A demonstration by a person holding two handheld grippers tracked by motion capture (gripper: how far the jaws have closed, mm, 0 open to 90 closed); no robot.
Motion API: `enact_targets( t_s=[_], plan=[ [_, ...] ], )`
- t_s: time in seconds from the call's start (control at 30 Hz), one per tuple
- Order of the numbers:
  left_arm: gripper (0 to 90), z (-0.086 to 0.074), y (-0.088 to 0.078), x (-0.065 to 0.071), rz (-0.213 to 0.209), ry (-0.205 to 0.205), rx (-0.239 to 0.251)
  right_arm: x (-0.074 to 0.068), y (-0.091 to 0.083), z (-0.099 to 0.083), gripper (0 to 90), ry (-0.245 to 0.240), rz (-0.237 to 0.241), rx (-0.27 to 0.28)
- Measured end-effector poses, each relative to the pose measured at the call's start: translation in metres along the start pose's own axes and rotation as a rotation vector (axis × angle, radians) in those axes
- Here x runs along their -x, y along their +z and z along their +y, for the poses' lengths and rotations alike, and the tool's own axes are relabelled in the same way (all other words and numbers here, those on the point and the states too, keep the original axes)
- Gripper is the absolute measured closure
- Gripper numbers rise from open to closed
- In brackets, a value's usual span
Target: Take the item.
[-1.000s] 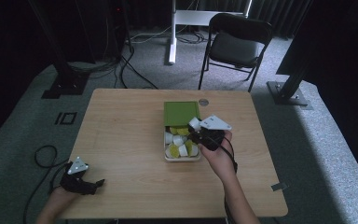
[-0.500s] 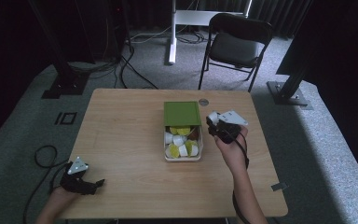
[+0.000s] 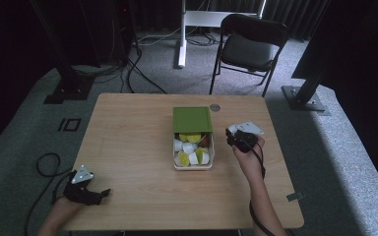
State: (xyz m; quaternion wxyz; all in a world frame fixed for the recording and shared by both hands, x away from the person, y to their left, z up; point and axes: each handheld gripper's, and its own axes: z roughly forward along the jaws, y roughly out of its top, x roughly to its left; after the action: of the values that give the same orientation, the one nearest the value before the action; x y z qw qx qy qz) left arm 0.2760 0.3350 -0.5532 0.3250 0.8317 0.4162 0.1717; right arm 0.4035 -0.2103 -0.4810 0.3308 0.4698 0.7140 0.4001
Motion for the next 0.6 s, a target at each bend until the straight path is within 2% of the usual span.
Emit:
enact_targets(
  t_s=[0.07,0.13,0.23,0.4,0.6],
  plan=[
    [0.5,0.0,0.0,0.0,0.0,0.0,0.0,0.002,0.008,-0.006,56.8,0.003,-0.008,-0.017],
    [0.5,0.0,0.0,0.0,0.0,0.0,0.0,0.003,0.017,-0.011,56.8,0.023,0.008,-0.027],
    [0.6,0.0,0.0,0.0,0.0,0.0,0.0,0.004,0.027,-0.016,56.7,0.02,0.01,-0.047],
    [0.5,0.0,0.0,0.0,0.0,0.0,0.0,0.007,0.045,-0.023,56.7,-0.004,-0.023,-0.08],
    [0.5,0.0,0.0,0.0,0.0,0.0,0.0,0.006,0.059,-0.028,56.7,-0.022,-0.04,-0.084]
  ],
)
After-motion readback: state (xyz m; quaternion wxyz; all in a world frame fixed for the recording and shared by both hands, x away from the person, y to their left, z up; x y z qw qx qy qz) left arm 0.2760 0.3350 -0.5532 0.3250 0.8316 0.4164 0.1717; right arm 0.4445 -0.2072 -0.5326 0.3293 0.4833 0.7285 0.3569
